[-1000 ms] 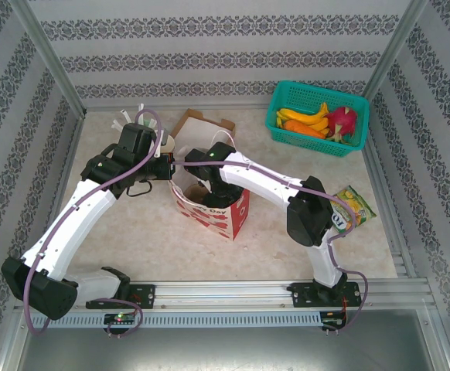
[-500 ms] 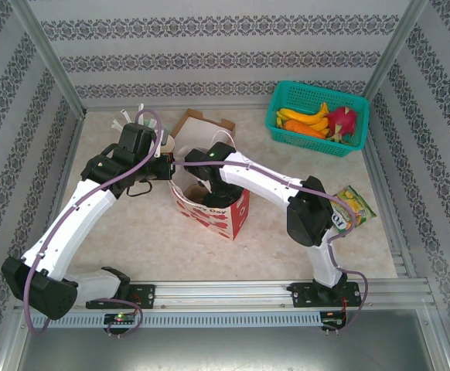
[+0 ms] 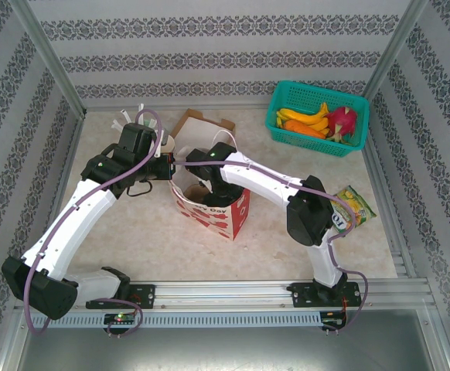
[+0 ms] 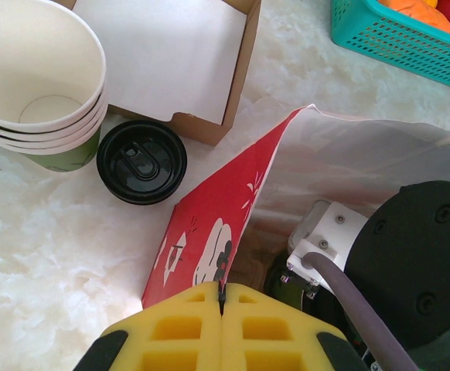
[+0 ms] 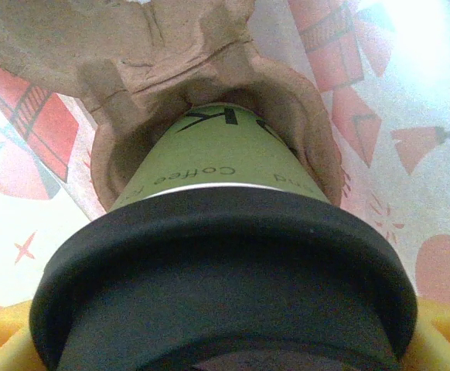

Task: Pack the takeout coffee

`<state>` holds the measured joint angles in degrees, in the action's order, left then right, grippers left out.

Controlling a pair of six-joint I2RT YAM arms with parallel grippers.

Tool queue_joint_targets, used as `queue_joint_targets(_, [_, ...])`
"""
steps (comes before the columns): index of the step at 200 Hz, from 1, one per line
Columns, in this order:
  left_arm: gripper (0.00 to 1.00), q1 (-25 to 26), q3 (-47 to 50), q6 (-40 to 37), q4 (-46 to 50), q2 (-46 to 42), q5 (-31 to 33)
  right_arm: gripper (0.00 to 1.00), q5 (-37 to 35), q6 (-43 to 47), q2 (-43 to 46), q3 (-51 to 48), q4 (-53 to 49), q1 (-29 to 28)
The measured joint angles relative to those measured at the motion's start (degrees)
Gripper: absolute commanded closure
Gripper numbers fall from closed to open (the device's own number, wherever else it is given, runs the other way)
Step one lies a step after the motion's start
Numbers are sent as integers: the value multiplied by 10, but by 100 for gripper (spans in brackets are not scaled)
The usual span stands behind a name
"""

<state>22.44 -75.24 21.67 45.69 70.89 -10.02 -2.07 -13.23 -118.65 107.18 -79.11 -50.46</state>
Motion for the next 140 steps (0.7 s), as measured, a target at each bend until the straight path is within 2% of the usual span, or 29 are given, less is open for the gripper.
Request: queue_joint_targets(140, [100,0,-5,-2,-3,7,-11,49,9,1,8,-39,35,9])
